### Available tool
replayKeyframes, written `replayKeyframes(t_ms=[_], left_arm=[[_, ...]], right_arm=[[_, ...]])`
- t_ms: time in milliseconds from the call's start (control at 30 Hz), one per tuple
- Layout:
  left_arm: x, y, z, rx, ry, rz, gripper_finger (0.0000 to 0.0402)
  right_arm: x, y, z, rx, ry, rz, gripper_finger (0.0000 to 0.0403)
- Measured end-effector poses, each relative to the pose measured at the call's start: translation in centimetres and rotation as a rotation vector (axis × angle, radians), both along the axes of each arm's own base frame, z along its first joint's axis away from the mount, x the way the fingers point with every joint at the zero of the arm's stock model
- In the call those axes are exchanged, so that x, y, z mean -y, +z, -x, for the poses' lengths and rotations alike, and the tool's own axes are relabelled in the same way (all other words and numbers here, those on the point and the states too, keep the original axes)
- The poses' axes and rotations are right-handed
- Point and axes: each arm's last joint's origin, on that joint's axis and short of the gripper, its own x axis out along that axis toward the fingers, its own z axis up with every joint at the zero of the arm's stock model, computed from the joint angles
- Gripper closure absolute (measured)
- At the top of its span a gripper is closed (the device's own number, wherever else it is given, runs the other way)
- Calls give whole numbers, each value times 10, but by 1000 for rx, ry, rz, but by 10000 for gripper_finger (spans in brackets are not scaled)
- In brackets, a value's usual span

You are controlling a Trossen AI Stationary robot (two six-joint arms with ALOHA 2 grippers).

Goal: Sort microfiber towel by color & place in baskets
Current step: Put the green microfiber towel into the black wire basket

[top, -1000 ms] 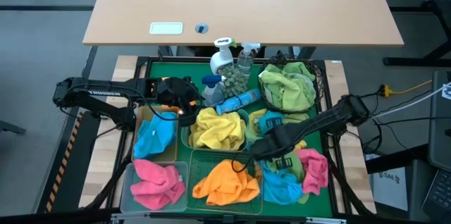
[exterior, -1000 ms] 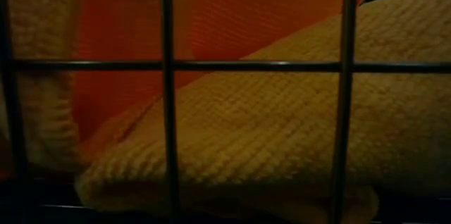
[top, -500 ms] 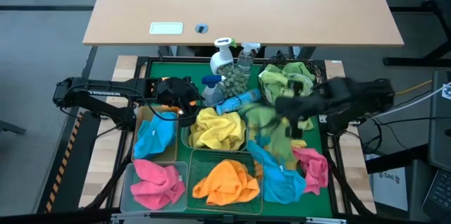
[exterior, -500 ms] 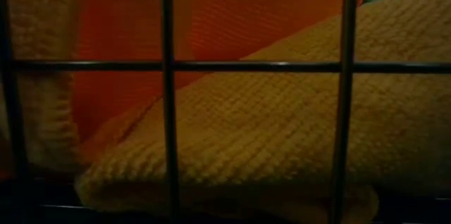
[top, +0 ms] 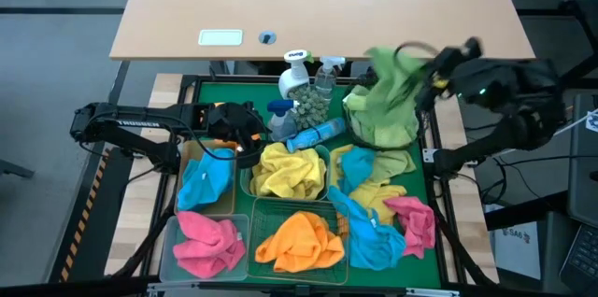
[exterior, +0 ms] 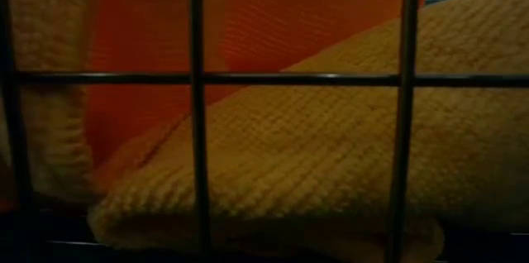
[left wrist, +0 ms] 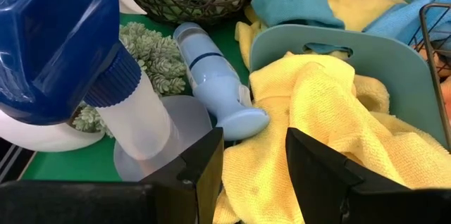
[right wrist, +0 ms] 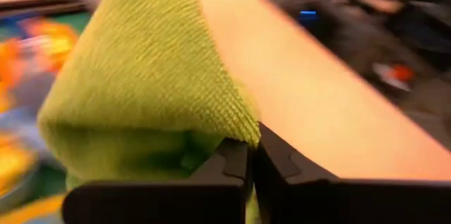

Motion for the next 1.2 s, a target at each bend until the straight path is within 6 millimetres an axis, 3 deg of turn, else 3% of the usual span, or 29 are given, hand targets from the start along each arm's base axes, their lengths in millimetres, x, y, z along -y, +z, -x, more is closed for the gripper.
replayKeyframes(t_ms=[133, 333, 533, 800, 1000, 1200], left_arm=[[0, 0, 0, 0, 0, 0, 254], [0, 0, 0, 0, 0, 0, 254], [0, 0, 0, 2, 0, 0, 254], [0, 0, 0, 2, 0, 0, 254], [0, 0, 0, 2, 0, 0, 254], [0, 0, 0, 3, 0, 0, 254]], right_arm=[[13, 2, 17, 24, -154, 46, 399], [23, -21, 12, -61, -175, -38, 397], [34, -77, -22, -178, -169, -96, 397], [60, -171, -57, -306, -105, -235, 400], [85, -230, -55, -318, -83, -389, 395], [103, -269, -42, -250, -91, -540, 394]])
